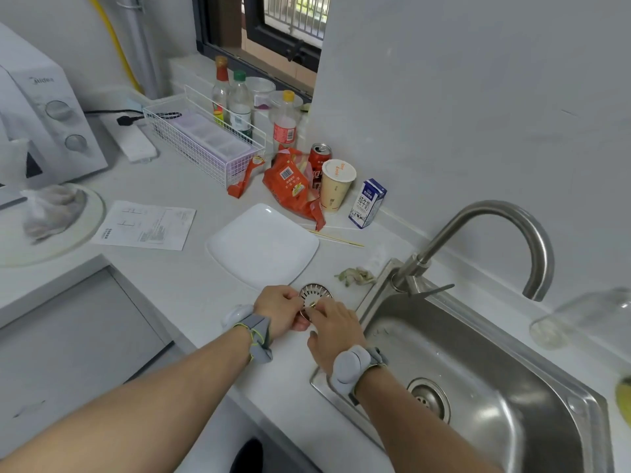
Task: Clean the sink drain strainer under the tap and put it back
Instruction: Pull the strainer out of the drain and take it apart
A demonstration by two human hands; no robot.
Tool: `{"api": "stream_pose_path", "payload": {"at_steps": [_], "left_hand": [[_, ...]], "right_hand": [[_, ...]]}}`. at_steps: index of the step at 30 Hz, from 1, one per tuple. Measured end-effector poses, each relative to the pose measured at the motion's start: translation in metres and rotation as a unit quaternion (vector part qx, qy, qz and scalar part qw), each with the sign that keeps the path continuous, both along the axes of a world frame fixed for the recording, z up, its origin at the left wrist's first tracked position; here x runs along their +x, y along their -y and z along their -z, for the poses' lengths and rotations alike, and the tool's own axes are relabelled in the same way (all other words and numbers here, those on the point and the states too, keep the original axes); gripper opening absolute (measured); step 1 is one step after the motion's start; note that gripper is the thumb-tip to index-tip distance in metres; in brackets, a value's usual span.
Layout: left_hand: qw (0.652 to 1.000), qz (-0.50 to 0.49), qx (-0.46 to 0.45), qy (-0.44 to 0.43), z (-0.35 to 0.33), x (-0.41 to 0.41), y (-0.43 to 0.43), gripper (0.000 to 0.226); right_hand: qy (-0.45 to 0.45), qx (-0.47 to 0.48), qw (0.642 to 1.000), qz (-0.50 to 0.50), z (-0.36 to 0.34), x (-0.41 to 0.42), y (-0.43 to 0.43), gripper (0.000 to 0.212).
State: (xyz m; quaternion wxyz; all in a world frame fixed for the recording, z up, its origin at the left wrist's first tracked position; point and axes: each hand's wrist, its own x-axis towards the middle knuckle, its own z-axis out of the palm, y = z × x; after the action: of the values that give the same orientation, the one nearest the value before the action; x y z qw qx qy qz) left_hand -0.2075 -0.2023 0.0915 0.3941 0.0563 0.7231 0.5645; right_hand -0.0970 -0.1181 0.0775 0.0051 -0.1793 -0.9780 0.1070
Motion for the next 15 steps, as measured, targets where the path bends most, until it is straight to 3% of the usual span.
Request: {"api": "stream_pose_path", "payload": {"at_steps": [9,15], "left_hand": [[0.996,-0.01,-0.068,-0.05,0.013,0.004,0.003,0.012],[0.993,-0.024,-0.086,-0.072,0.014,-0.005,0.009,0.008]], "right_hand": [[0.046,-0.002,0.999,-0.011,0.012,0.001,0.002,0.024],[0.136,-0.111,0.983,0.047,0.022,0.009,0.003,0.029]]}}
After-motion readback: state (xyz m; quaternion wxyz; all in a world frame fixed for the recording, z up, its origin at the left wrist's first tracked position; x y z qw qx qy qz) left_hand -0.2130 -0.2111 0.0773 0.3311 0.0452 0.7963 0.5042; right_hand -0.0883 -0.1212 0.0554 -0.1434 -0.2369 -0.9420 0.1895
